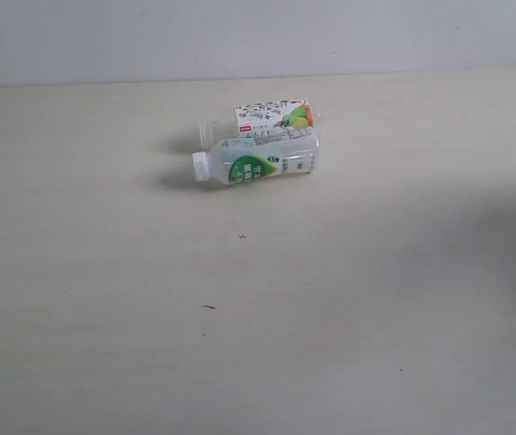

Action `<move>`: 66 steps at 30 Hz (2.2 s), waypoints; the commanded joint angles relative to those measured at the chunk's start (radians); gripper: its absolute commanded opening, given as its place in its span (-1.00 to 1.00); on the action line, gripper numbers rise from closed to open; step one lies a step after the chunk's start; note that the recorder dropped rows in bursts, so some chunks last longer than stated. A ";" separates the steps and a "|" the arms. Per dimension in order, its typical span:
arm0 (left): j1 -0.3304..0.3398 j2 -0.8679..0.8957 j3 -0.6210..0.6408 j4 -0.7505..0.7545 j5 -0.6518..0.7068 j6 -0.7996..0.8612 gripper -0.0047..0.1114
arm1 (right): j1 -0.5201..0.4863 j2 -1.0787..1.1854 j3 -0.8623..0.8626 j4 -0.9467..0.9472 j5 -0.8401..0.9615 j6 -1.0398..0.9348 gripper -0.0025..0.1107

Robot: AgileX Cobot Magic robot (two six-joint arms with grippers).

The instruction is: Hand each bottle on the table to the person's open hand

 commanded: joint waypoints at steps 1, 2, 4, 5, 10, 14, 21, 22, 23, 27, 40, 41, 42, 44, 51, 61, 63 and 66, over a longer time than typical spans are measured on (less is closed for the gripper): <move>0.003 -0.004 0.002 0.000 -0.001 -0.005 -0.92 | 0.000 -0.003 0.004 0.000 -0.021 -0.004 -0.96; 0.003 -0.004 0.002 0.000 -0.001 -0.005 -0.92 | 0.000 -0.003 0.004 0.000 -0.021 -0.004 -0.96; 0.003 -0.004 0.002 0.000 -0.001 -0.005 -0.92 | 0.000 -0.003 0.004 0.000 -0.017 -0.004 -0.96; 0.003 -0.004 0.002 0.000 -0.001 -0.005 -0.92 | 0.000 -0.003 0.004 0.000 -0.017 -0.004 -0.96; 0.003 -0.004 0.002 0.000 -0.001 -0.005 -0.92 | 0.000 -0.003 0.004 0.000 -0.017 -0.004 -0.96; 0.003 -0.004 0.002 0.000 -0.001 -0.005 -0.92 | 0.000 -0.003 0.004 0.000 -0.017 -0.004 -0.96; 0.003 -0.004 0.002 0.000 -0.001 -0.005 -0.92 | 0.000 -0.003 0.004 0.000 -0.017 -0.004 -0.96; 0.003 -0.004 0.002 0.000 -0.001 -0.005 -0.92 | 0.000 -0.003 0.004 0.000 -0.017 -0.004 -0.96; 0.003 -0.004 0.002 0.000 -0.001 -0.005 -0.92 | 0.000 -0.003 0.004 0.000 -0.017 -0.004 -0.96; 0.003 -0.004 0.002 0.000 -0.001 -0.005 -0.92 | 0.000 -0.003 0.004 0.000 -0.017 -0.004 -0.96; 0.003 -0.004 0.002 0.000 -0.001 -0.005 -0.92 | 0.000 -0.003 0.004 -0.002 -0.005 -0.004 -0.96; 0.003 -0.004 0.002 0.000 -0.001 -0.005 -0.92 | 0.000 -0.003 0.004 -0.002 -0.005 -0.004 -0.96; 0.003 -0.004 0.002 0.000 -0.001 -0.005 -0.92 | 0.000 -0.003 0.004 -0.002 -0.005 -0.004 -0.96; 0.003 -0.004 0.002 0.000 -0.001 -0.005 -0.92 | 0.000 -0.003 0.004 -0.002 -0.005 -0.004 -0.96; 0.003 -0.004 0.002 -0.002 -0.018 -0.022 -0.92 | 0.000 -0.003 0.004 -0.002 -0.005 -0.004 -0.96; 0.003 -0.004 0.002 -0.115 -0.329 -0.570 -0.92 | 0.000 -0.003 0.004 -0.002 -0.005 -0.004 -0.96; 0.003 -0.004 0.002 -0.115 -0.342 -0.570 -0.92 | 0.000 -0.003 0.004 -0.002 -0.005 -0.004 -0.96; 0.003 -0.004 0.002 -0.115 -0.339 -0.563 -0.92 | 0.000 -0.003 0.004 -0.002 -0.005 -0.004 -0.96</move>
